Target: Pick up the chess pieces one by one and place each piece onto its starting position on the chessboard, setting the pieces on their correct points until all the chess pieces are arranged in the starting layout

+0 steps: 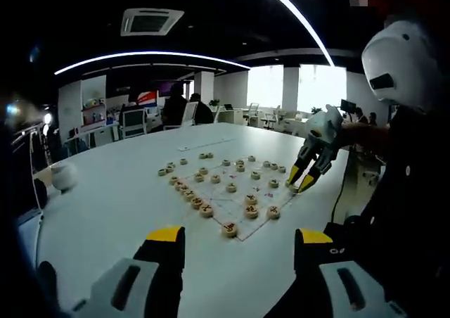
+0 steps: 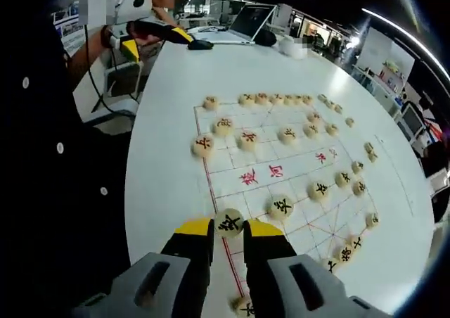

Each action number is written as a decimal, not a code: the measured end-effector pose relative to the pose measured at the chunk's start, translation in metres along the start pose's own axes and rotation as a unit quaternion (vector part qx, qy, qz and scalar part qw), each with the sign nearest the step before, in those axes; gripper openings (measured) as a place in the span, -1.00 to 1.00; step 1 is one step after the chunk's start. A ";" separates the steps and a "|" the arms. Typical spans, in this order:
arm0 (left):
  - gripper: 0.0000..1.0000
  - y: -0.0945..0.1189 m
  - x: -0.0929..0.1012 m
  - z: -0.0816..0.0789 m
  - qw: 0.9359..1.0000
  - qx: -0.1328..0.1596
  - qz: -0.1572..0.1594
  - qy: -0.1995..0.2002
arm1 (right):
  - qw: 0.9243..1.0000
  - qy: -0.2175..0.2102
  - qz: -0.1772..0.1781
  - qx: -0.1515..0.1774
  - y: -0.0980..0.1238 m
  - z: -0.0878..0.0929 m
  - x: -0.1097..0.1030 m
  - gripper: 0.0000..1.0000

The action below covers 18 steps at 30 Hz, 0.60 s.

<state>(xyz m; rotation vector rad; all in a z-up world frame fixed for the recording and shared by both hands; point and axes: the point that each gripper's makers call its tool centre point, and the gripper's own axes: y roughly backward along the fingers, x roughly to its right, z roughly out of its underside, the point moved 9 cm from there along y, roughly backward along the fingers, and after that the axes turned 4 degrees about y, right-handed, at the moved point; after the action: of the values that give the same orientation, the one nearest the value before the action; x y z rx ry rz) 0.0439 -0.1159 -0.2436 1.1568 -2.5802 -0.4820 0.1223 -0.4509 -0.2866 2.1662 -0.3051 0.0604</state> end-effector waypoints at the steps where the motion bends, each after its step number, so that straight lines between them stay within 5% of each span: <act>1: 0.27 0.000 0.000 0.000 1.000 0.000 -0.001 0.001 | 1.000 0.002 0.000 -0.002 -0.001 0.000 0.000 -0.63; 13: 0.27 0.000 -0.001 0.003 1.000 0.002 0.002 0.002 | 1.000 0.006 -0.003 -0.010 -0.005 0.002 -0.005 -0.63; 18: 0.27 0.000 -0.001 0.003 1.000 0.004 0.003 0.003 | 1.000 -0.006 0.001 0.001 0.001 0.001 -0.007 -0.38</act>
<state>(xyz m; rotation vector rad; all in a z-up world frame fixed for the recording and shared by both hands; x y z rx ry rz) 0.0436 -0.1142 -0.2468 1.1519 -2.5810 -0.4677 0.1156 -0.4508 -0.2876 2.1682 -0.3152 0.0487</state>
